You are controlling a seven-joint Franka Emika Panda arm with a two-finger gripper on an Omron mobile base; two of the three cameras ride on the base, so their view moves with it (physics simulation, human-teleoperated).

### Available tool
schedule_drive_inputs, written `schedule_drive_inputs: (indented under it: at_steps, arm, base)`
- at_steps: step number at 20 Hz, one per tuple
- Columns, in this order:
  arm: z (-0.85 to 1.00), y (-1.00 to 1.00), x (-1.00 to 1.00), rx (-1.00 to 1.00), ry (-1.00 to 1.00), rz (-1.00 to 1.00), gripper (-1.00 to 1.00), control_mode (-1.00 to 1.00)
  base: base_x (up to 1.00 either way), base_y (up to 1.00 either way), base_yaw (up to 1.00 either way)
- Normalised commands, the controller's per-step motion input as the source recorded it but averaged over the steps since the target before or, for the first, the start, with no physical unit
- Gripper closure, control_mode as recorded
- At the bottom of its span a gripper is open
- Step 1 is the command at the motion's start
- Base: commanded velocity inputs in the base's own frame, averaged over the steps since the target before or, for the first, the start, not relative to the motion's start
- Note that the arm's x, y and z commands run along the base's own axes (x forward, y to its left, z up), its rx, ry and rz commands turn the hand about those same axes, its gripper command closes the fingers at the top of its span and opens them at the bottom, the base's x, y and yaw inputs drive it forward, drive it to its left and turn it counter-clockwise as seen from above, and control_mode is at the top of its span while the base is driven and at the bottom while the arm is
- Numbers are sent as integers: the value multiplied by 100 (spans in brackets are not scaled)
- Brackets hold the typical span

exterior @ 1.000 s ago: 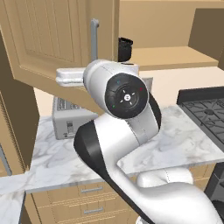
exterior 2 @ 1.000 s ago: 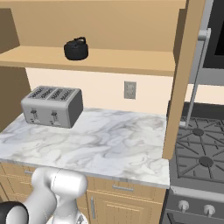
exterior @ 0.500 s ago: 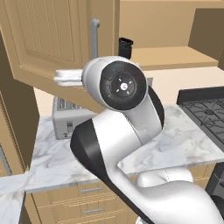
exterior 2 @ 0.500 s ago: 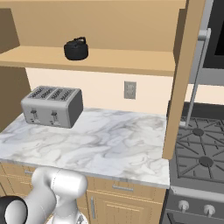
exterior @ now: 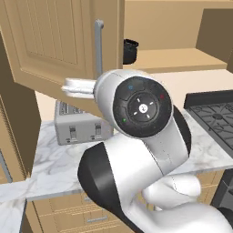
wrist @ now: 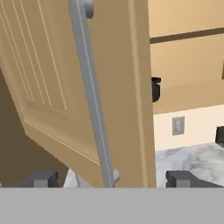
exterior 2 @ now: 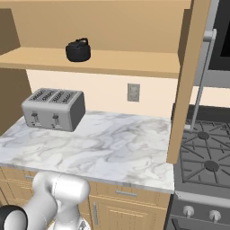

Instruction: Open the cabinet, pick the kettle from the cabinet, and place it in the sink.

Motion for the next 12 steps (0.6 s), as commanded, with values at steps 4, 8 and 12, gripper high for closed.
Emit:
schedule_drive_inputs:
  at_steps: [4, 8, 12]
  arm:
    - [0, -53, -20, 26, 8, 0, -100, -100]
    - [0, -59, -12, 36, 17, 0, -100, -100]
    - [-4, -57, -16, 45, 10, 3, -100, -100]
  base:
    - [0, 0, 0]
    - [0, 0, 0]
    - [0, 0, 0]
